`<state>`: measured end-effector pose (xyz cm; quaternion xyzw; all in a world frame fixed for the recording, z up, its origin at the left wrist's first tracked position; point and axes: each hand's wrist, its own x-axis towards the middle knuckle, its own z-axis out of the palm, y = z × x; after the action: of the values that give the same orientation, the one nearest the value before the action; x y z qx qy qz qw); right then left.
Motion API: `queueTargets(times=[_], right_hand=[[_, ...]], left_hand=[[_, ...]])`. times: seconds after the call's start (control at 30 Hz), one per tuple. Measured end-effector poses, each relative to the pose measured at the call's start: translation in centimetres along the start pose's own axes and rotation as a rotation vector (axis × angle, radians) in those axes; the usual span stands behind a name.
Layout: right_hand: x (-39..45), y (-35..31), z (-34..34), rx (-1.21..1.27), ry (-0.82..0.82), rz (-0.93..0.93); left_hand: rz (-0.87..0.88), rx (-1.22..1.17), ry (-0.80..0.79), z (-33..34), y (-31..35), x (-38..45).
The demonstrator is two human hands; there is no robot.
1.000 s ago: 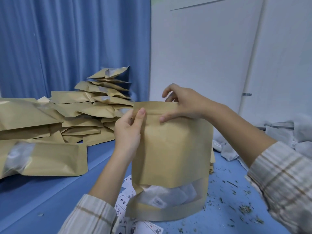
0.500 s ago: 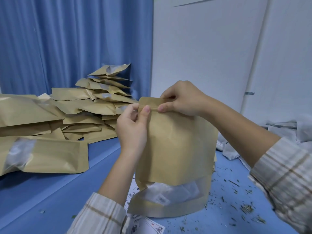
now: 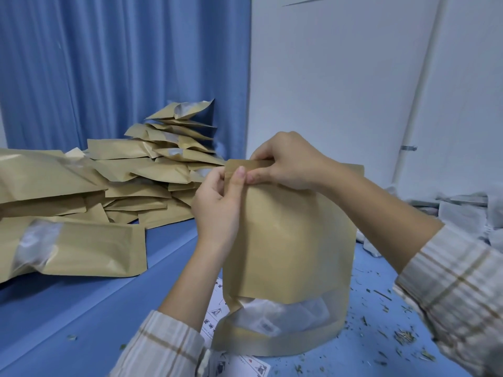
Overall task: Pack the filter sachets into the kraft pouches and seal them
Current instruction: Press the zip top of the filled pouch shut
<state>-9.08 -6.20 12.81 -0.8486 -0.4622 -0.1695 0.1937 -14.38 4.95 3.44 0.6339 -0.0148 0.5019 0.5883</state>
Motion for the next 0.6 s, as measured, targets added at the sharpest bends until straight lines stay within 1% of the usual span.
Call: queueTargets(times=[0.1, 0.2, 0.3, 0.37, 0.43, 0.5, 0.6], right_hand=[[-0.2, 0.1, 0.2, -0.042, -0.019, 0.002], [-0.7, 0.8, -0.5, -0.022, -0.04, 0.026], [-0.8, 0.9, -0.4, -0.088, -0.001, 0.0], [-0.9, 0.9, -0.4, -0.031, 0.028, -0.001], [-1.2, 1.5, -1.1, -0.004, -0.005, 0.013], [-1.5, 2.2, -1.7, -0.005, -0.027, 0.041], [-1.5, 2.6, -2.0, -0.017, 0.005, 0.03]], left_hand=[[-0.05, -0.017, 0.025, -0.4, -0.5, 0.5], [-0.043, 0.005, 0.067, -0.7, -0.8, 0.5], [-0.025, -0.009, 0.062, -0.6, -0.8, 0.2], [-0.05, -0.068, 0.022, -0.8, -0.7, 0.4], [-0.07, -0.116, 0.0, -1.3, -0.8, 0.8], [-0.052, -0.084, 0.019, -1.6, -0.8, 1.1], [-0.028, -0.059, 0.03, -1.5, -0.8, 1.2]])
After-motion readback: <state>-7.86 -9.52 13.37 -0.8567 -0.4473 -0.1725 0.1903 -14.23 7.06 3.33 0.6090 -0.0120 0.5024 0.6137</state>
